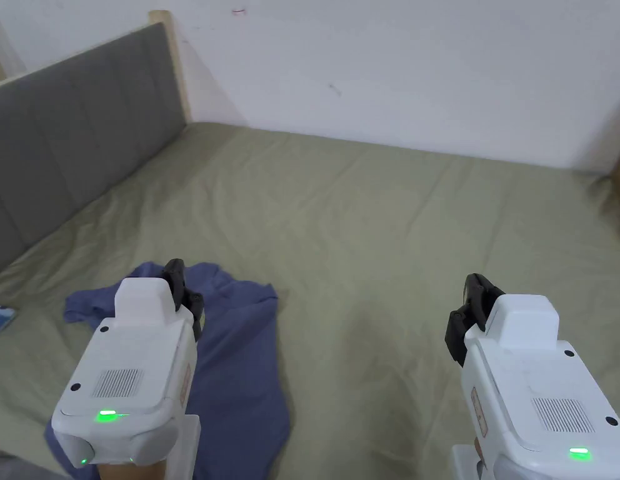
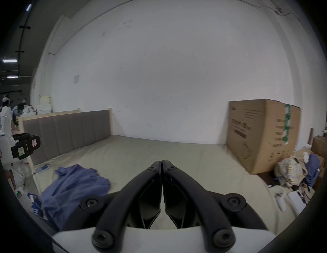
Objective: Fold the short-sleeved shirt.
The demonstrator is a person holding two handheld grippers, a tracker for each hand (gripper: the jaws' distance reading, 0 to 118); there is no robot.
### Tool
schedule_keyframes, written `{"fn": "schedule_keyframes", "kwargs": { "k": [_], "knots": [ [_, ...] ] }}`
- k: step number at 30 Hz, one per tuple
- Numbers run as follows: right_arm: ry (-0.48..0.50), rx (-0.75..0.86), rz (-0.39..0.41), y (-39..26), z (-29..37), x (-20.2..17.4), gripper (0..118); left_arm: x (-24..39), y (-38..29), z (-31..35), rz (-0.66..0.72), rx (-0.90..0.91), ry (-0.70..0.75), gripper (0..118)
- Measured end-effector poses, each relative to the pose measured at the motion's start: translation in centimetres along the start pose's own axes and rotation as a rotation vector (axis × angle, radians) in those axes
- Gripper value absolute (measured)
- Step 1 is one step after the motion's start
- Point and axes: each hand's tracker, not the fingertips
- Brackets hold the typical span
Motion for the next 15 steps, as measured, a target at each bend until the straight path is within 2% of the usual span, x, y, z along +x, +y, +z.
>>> {"fn": "schedule_keyframes", "kwargs": {
  "k": [9,15],
  "knots": [
    [0.208,0.014,-0.01,1.3,-1.9,-10.1,0,-10.6,0.3,2.9,-0.015,-0.006,0.219,0],
    [0.279,0.005,-0.017,1.4,-2.0,-13.5,0,-14.0,0.1,4.6,-0.013,-0.018,0.29,0]
  ]
}}
